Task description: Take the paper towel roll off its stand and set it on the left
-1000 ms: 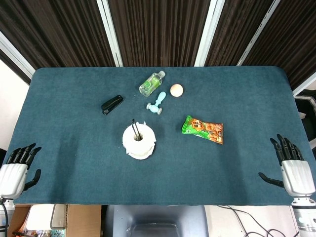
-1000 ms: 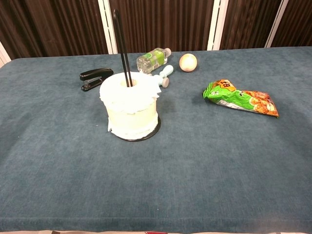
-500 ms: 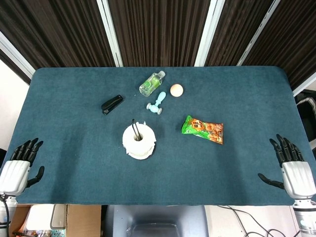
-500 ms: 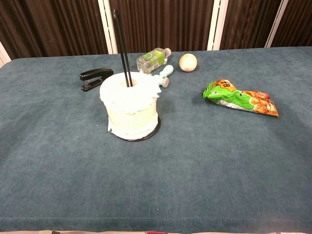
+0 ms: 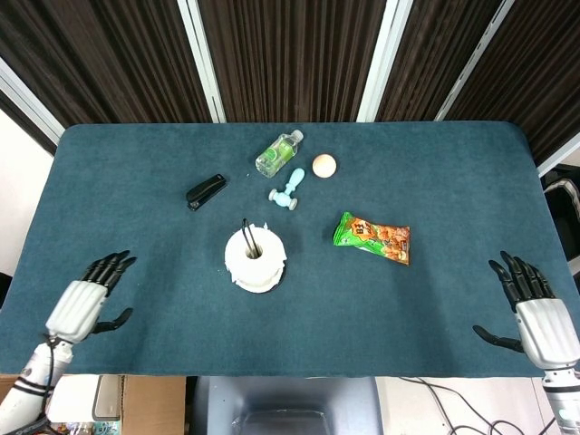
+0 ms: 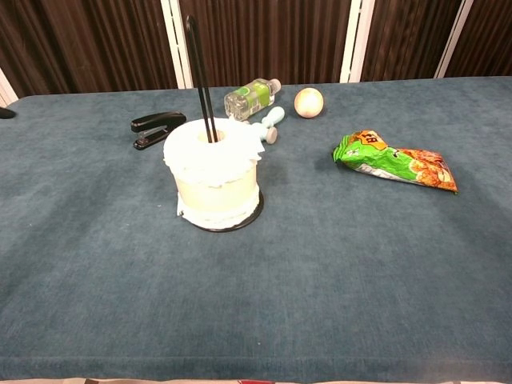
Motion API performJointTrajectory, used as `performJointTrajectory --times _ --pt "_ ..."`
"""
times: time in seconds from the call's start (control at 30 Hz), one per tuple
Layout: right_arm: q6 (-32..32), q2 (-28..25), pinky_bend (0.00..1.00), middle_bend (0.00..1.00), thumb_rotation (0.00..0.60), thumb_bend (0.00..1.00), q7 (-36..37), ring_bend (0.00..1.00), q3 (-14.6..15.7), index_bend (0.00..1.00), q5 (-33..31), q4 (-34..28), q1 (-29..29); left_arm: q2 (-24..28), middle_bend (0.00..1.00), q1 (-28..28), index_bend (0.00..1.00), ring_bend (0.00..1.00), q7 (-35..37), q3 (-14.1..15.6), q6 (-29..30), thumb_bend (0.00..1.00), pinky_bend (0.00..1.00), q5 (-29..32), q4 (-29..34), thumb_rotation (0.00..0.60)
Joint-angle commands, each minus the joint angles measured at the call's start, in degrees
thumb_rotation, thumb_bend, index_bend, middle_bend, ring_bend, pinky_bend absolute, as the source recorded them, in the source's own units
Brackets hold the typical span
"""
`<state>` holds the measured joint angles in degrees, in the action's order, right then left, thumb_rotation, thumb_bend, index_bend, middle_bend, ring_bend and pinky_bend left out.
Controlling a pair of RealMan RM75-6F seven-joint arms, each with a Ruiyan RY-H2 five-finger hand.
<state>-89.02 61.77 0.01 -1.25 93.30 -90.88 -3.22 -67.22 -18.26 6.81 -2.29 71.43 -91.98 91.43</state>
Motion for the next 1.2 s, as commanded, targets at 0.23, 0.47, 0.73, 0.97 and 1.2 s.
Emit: performJointTrajectory --times 0.23,0.47,0.73,0.97,1.2 --pt "-0.8 0.0 0.22 0.0 0.6 0.12 1.1 0.0 0.1 0.0 0.3 0.0 0.4 -8.7 0.0 -6.2 0.0 0.0 11.2 -1.6 -3.1 0.33 0.13 -1.7 -4.6 0.6" --pt "-1.9 -0.1 0.22 0.0 0.6 0.12 1.8 0.0 0.0 0.0 0.6 0.0 0.8 -15.5 0.0 -9.7 0.0 0.0 16.7 -3.6 -3.8 0.33 0.12 -0.4 -10.6 0.6" --pt "-2.6 0.0 0.22 0.0 0.6 0.12 2.4 0.0 0.4 0.0 1.6 0.4 1.2 -19.6 0.0 -13.1 0.0 0.0 15.9 -4.3 -8.1 0.33 0.12 2.7 -12.9 0.6" --pt "-2.8 0.0 0.22 0.0 0.6 0.12 2.4 0.0 0.5 0.0 1.9 0.6 1.3 -22.2 0.0 -15.4 0.0 0.0 15.5 -5.1 -10.5 0.33 0.12 4.7 -13.8 0.6" --pt "-2.9 0.0 0.22 0.0 0.6 0.12 2.6 0.0 0.5 0.0 2.0 0.5 1.3 -24.2 0.0 -17.9 0.0 0.0 13.7 -6.2 -12.2 0.33 0.12 6.2 -13.1 0.6"
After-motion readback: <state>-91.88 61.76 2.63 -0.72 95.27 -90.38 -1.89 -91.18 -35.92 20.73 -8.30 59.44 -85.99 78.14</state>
